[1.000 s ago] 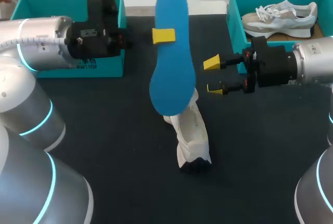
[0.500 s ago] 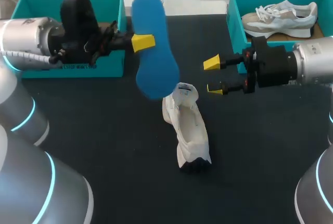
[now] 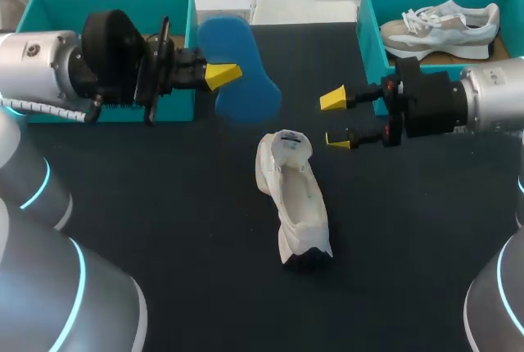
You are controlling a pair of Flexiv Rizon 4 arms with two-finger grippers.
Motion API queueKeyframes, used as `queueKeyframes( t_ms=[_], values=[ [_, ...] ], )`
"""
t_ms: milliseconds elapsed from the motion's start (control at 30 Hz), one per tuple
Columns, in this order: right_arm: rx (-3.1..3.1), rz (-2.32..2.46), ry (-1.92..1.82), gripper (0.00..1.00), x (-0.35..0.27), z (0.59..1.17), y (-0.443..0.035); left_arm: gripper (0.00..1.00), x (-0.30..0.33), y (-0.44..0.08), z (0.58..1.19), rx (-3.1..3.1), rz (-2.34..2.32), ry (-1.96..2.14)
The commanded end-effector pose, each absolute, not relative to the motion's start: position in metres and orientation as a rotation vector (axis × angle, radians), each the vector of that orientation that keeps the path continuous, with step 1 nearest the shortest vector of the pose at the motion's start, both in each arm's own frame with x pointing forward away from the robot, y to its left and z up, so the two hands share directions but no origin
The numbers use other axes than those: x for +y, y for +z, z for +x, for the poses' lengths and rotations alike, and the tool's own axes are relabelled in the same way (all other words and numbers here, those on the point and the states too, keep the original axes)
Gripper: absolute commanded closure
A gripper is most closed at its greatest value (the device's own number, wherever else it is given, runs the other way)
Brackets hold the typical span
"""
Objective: Take the shoe out of the shoebox, open the shoe tongue, remove and reinsert the insole, then place the shoe into the shoebox
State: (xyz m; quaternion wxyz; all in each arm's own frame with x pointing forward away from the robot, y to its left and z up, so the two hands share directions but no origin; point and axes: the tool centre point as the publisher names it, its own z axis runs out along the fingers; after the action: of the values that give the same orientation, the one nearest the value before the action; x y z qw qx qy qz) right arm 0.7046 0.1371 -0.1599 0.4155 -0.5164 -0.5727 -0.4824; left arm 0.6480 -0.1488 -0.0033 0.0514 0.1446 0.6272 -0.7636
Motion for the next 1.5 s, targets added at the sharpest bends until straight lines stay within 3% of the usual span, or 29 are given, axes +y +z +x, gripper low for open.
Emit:
queueKeyframes(
  t_ms=[33,367,800,1500],
  values=[
    [-1.439,-1.3,-1.212,0.0,0.139,0.705,-0.16,1.0,-0.14,-0.023,0.643,1.809,0.596,-2.282],
    [-1.439,-1.3,-1.212,0.0,0.139,0.705,-0.16,1.0,-0.121,-0.077,0.65,1.29,1.117,-1.712],
    [-1.439,-1.3,-1.212,0.0,0.139,0.705,-0.16,1.0,-0.12,-0.13,0.65,0.711,1.358,-1.229],
    [-1.439,-1.3,-1.212,0.0,0.139,0.705,-0.16,1.0,-0.119,-0.133,0.652,0.697,1.349,-1.208]
  ],
)
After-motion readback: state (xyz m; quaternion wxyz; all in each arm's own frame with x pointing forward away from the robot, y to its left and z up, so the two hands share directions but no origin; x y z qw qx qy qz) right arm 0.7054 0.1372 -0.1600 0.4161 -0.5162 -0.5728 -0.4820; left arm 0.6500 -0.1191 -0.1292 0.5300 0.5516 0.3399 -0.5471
